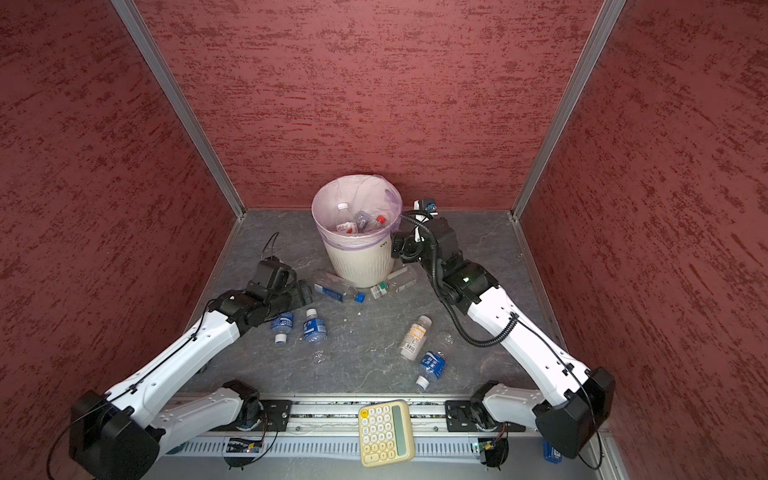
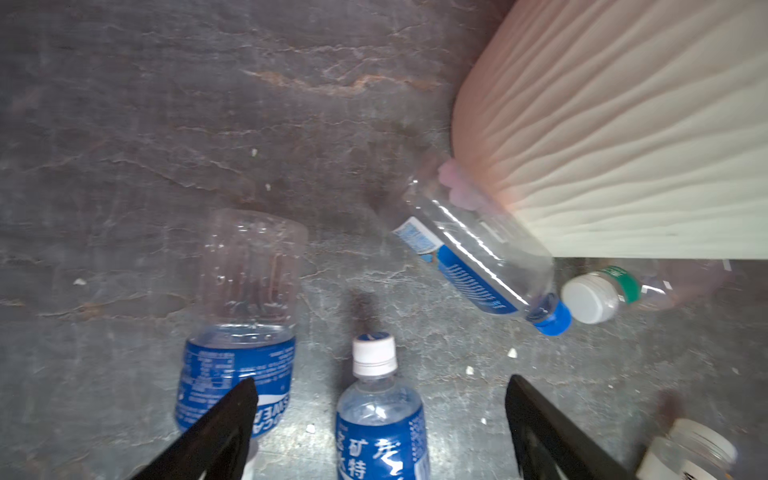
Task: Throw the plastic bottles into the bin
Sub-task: 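Open the right gripper to drop the bottle into the bin and lower, then lower the left gripper onto the upright blue-labelled bottle and close on it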
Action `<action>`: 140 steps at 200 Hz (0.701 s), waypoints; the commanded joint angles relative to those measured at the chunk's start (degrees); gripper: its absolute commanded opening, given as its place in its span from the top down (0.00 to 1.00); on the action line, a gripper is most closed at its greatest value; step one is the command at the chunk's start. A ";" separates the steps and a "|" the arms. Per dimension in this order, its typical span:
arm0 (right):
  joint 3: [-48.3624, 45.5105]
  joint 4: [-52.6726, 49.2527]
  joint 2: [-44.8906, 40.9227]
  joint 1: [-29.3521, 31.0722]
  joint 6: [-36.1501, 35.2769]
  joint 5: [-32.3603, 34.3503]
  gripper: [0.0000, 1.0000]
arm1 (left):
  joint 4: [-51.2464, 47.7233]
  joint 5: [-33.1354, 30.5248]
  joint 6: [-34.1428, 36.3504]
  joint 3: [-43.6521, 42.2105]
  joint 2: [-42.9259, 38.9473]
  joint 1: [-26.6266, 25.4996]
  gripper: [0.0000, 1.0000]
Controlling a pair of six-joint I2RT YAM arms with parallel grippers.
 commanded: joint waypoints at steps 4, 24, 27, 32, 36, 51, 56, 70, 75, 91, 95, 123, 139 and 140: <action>-3.19 0.74 -1.61 -0.16 2.66 -0.86 0.07 | -2.56 -3.05 0.23 0.03 1.49 1.68 0.06; -5.57 0.91 -2.89 -0.16 3.59 -1.57 0.07 | -1.34 -2.08 0.94 -0.66 2.92 3.47 0.06; -5.94 0.91 -3.07 -0.16 3.81 -1.69 0.07 | -0.89 -1.68 1.25 -0.73 3.28 3.84 0.06; -6.39 0.98 -3.29 -0.21 3.91 -1.80 0.07 | -0.33 -0.97 1.74 -0.95 3.75 4.42 0.06; -6.84 0.93 -3.46 -0.18 4.13 -1.93 0.07 | -0.17 -0.67 2.03 -1.05 4.17 4.89 0.06; -7.99 0.91 -3.80 -0.15 4.70 -2.37 0.07 | 0.40 -0.55 3.17 -0.96 5.76 5.97 0.06; -8.22 0.86 -3.84 -0.16 4.84 -2.50 0.07 | 0.46 -0.60 3.39 -0.98 6.36 6.26 0.06; -9.01 1.05 -4.05 -0.16 5.48 -2.90 0.08 | 0.81 -0.67 4.02 -0.88 8.08 6.94 0.06; -9.34 1.25 -4.14 -0.17 5.71 -3.02 0.08 | 1.05 -0.41 4.11 -0.83 8.73 7.18 0.06; -10.19 1.62 -4.36 -0.12 6.20 -3.24 0.09 | 2.23 1.09 4.30 -1.32 10.38 8.41 0.06; -10.41 1.65 -4.40 -0.13 6.37 -3.30 0.09 | 2.52 1.26 4.29 -1.54 10.65 8.67 0.06; -11.09 2.06 -4.47 -0.18 6.86 -3.47 0.12 | 4.40 2.02 4.61 -2.60 11.73 9.62 0.06; -11.49 2.33 -4.30 -0.13 7.52 -4.04 0.14 | 5.03 2.22 4.64 -3.08 12.87 9.84 0.06; -11.45 2.33 -4.25 -0.14 7.52 -4.07 0.14 | 5.04 2.17 4.64 -3.09 12.96 9.86 0.06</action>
